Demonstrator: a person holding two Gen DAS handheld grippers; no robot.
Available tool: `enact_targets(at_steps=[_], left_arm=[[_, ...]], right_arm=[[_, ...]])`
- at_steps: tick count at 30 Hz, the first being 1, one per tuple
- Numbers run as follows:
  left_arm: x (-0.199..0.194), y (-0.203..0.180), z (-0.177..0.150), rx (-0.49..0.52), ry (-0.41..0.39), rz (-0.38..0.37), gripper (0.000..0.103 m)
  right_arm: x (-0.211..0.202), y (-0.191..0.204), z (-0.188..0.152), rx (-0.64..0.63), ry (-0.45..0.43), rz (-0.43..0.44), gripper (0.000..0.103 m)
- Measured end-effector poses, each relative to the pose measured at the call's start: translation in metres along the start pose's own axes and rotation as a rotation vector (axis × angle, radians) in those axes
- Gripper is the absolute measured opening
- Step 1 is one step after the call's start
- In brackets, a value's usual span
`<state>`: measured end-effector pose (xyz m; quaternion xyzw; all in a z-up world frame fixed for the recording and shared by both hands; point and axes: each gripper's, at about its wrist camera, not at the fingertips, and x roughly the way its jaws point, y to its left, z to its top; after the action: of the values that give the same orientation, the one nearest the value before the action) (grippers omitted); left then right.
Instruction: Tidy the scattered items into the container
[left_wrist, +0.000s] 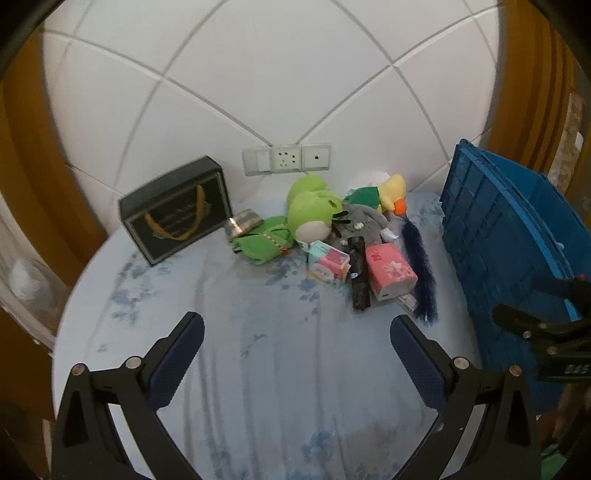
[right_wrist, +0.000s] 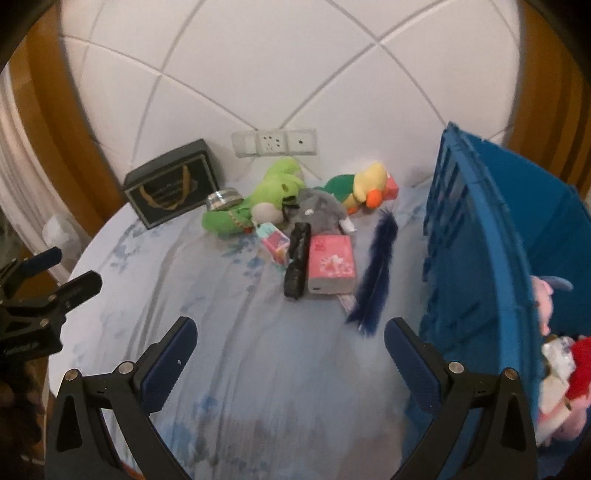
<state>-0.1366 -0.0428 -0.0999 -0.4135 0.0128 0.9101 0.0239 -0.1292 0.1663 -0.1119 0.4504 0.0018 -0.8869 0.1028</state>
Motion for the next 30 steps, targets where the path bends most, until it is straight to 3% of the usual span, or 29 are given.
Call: enact_targets(at_steps=[6,14,20,30], left_arm=[[0.086,0.001,0.022,-0.005,0.038,0.001,0.103],[0.212,-0.011,0.044,-0.056,0.120,-0.063,0.103],[0.292,-0.022,0.050,-0.070,0.194,-0.038,0.103],[0.373,-0.017,0.052,-0.303,0.307,-0.087,0.103]], right_arm=[[0.074,-0.007,0.008,0.045,0.037,-0.050,0.103],[0.165,-0.027,0.006,0.120,0.056,-0.095,0.103],[0.217,-0.036,0.011,0.131,0.043,-0.120,0.103],[0.267,-0.044,0.021,0.092,0.052,-0.133,0.103]])
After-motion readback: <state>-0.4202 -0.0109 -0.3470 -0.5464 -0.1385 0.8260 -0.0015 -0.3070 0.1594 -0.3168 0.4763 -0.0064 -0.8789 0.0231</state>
